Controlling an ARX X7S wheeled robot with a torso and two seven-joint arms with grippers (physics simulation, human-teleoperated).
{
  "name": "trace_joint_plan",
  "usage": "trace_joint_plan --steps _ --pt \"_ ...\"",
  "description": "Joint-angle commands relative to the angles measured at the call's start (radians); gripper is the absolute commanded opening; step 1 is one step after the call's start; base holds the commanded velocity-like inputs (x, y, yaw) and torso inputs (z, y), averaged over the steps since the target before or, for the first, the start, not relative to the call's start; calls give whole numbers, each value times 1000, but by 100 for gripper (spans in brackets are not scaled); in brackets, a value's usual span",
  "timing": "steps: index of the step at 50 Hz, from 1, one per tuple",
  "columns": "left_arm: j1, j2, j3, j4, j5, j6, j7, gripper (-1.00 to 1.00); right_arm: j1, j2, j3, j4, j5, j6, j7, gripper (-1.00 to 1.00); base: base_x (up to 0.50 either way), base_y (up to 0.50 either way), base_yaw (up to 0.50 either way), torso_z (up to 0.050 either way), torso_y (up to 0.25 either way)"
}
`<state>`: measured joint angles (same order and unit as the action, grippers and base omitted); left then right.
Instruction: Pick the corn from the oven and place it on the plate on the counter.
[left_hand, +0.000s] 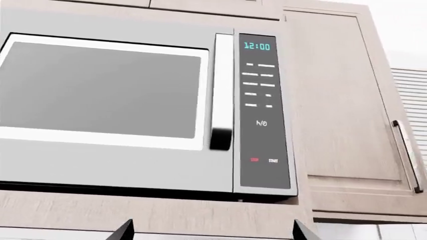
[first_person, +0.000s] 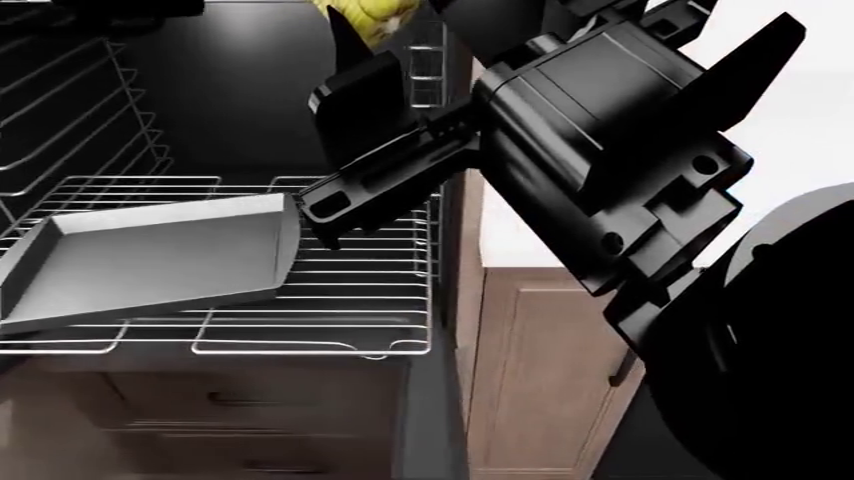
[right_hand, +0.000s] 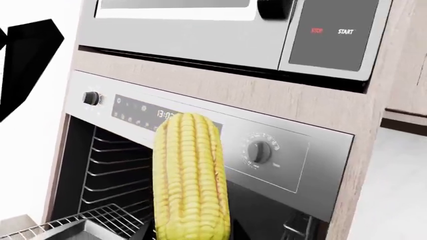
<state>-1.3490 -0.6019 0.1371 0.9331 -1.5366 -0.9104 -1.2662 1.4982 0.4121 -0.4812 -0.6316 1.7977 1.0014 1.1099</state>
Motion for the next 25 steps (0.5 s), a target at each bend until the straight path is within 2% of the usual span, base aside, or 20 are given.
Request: trace_joint_plan --steps 1,25 --pt "7 -2 0 5 2 6 1 100 3 -2 0 -2 -19 6 -10 -100 1 -500 0 0 0" --pt "-14 2 16 4 -8 10 -15 100 6 6 -7 -7 -17 -5 -6 -100 1 -500 0 0 0"
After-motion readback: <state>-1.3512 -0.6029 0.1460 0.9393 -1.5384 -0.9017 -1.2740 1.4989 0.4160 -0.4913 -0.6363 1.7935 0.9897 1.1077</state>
